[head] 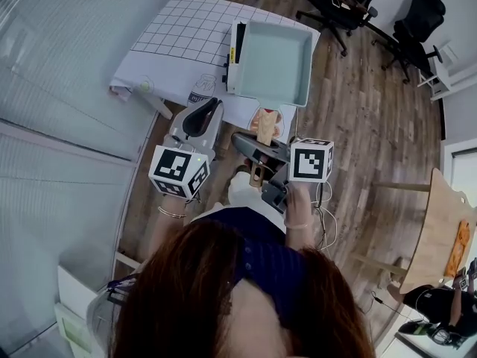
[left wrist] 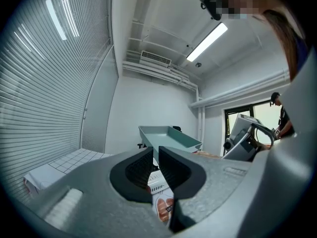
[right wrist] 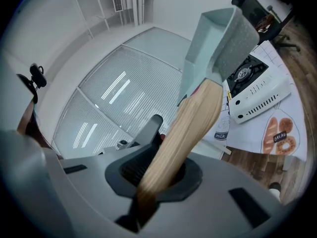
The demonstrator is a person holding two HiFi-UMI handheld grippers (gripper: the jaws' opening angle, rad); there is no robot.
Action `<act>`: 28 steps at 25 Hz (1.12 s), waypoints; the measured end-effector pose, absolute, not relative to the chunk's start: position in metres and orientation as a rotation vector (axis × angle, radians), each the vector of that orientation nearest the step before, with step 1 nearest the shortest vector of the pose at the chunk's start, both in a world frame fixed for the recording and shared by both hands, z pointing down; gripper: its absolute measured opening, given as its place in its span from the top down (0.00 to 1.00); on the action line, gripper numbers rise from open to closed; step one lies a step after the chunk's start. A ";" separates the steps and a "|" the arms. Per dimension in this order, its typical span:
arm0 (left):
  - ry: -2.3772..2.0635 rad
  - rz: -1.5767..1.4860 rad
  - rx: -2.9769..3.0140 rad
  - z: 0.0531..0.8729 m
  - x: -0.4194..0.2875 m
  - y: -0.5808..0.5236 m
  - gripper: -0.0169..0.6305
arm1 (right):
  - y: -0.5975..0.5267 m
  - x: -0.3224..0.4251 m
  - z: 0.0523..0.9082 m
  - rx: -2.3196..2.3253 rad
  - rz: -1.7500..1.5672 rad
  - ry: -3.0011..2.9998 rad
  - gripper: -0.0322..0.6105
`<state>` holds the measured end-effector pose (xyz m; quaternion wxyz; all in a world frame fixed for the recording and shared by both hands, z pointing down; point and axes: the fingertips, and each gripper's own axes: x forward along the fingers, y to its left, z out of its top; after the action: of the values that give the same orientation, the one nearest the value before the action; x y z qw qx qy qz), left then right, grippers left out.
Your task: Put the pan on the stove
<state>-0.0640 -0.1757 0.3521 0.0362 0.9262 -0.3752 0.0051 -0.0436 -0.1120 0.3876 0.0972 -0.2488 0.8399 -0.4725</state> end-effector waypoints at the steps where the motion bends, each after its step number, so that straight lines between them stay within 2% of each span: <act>1: -1.152 0.015 2.843 0.352 -0.062 -0.180 0.91 | -0.117 -0.042 0.388 -0.736 -1.401 2.487 0.87; 28: -1.192 0.060 2.795 0.365 -0.020 -0.280 0.91 | -0.214 0.001 0.411 -0.674 -1.491 2.492 0.87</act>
<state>-0.0197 -0.2798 0.3655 0.0514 0.9184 -0.3917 0.0198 0.0011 -0.2140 0.4112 0.0801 -0.2254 0.8333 -0.4984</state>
